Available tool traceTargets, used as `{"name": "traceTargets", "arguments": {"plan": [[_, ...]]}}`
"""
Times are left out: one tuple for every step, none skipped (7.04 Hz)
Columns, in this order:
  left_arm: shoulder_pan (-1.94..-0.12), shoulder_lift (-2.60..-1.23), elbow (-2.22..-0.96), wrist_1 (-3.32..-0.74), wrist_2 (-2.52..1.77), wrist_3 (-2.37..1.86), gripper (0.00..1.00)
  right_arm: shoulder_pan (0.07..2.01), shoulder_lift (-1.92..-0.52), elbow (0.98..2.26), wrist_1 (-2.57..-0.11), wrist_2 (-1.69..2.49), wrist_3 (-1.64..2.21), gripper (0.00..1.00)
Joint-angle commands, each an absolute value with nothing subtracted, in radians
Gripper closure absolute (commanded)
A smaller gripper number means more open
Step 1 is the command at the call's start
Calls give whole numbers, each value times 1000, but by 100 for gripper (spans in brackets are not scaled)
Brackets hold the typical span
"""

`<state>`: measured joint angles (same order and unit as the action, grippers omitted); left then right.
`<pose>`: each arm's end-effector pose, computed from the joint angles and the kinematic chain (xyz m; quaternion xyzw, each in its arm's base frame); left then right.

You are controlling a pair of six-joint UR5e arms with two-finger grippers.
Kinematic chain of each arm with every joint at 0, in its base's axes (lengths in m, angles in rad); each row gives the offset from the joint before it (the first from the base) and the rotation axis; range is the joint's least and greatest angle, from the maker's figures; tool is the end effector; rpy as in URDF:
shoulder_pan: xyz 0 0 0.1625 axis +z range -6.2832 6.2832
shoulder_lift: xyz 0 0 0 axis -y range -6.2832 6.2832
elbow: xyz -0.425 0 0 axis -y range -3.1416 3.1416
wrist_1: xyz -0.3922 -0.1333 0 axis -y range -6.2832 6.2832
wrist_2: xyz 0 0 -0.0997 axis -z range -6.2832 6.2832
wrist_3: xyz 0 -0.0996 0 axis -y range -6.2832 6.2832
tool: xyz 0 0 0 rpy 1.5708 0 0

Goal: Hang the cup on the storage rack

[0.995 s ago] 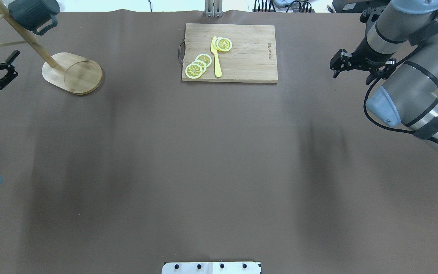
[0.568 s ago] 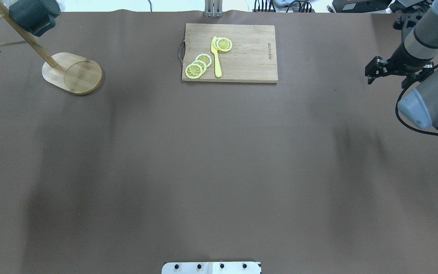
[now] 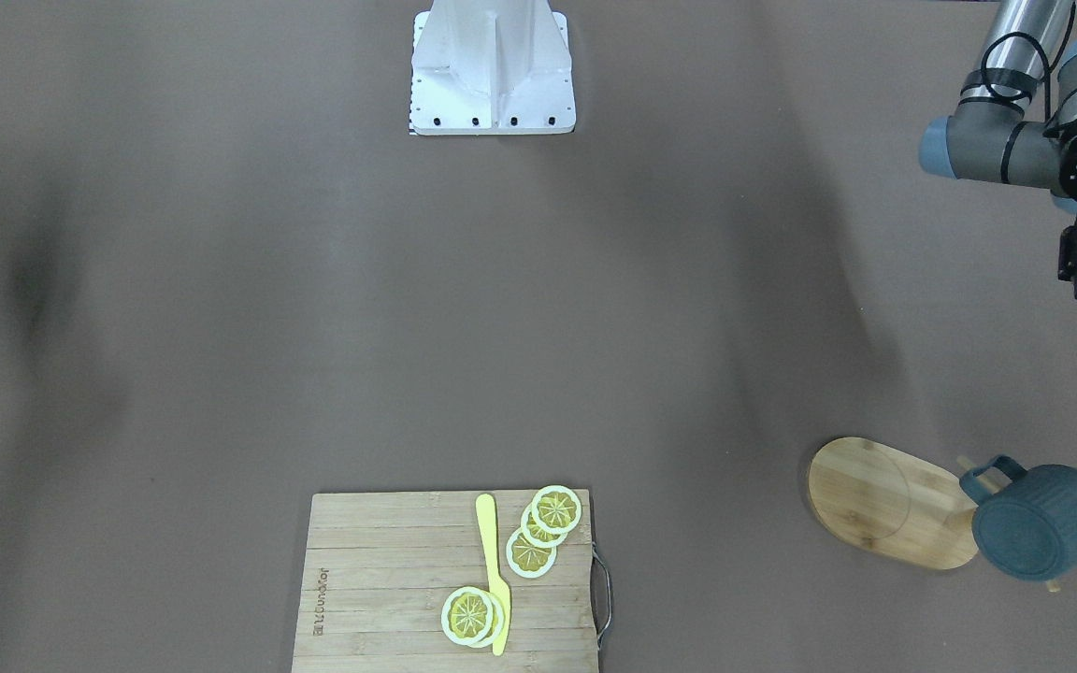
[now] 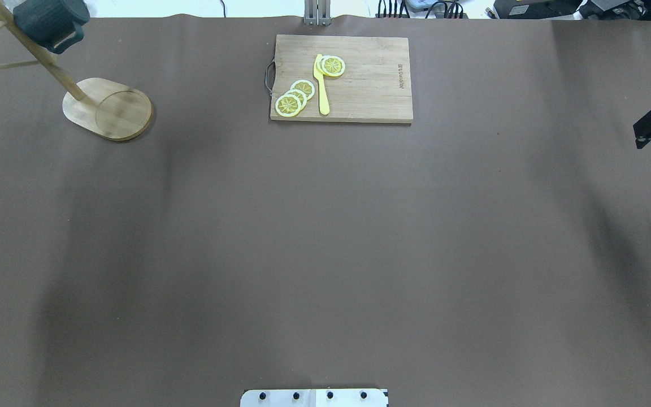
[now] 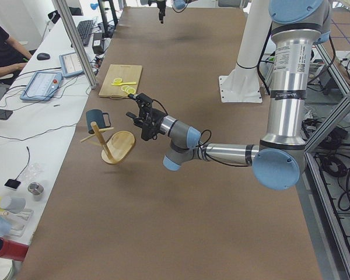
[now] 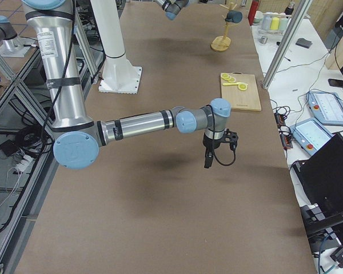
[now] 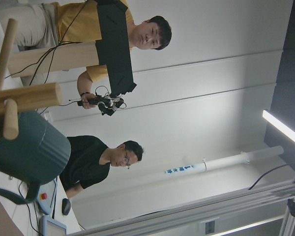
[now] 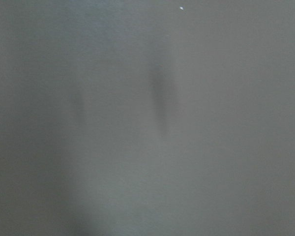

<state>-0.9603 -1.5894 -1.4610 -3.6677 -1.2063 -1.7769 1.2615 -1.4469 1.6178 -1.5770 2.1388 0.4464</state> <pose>0.1144 -0.4580 0.4935 0.3959 0.7349 -0.4188 0.3574 -0.0918 -0.5492 0.5840 -0.0296 -0.2887 0.0425 0.9560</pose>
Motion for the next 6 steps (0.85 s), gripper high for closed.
{"name": "traceTargets", "arguments": {"plan": [[-1104,-1545,-1495,-3599,-1210,-1535,2,1334,-1508,1595,-1575,2155,312,0],[-1118,-1507,-1535,-3580,-1201,-1396,2,1350,-1543,1591,-1540,2205,290,0],[-1177,-1520,-1543,-3504,-1203,-1246,2,1370,-1567,1525,-1420,2212,270,0],[-1230,-1534,-1581,-3300,-1204,-1206,2,1400,-1566,1437,-1316,2235,267,0],[-1270,-1537,-1629,-3063,-1209,-1068,2,1425,-1562,1393,-1278,2287,253,0],[-1279,-1536,-1634,-2948,-1207,-843,2,1445,-1562,1394,-1276,2302,253,0]]}}
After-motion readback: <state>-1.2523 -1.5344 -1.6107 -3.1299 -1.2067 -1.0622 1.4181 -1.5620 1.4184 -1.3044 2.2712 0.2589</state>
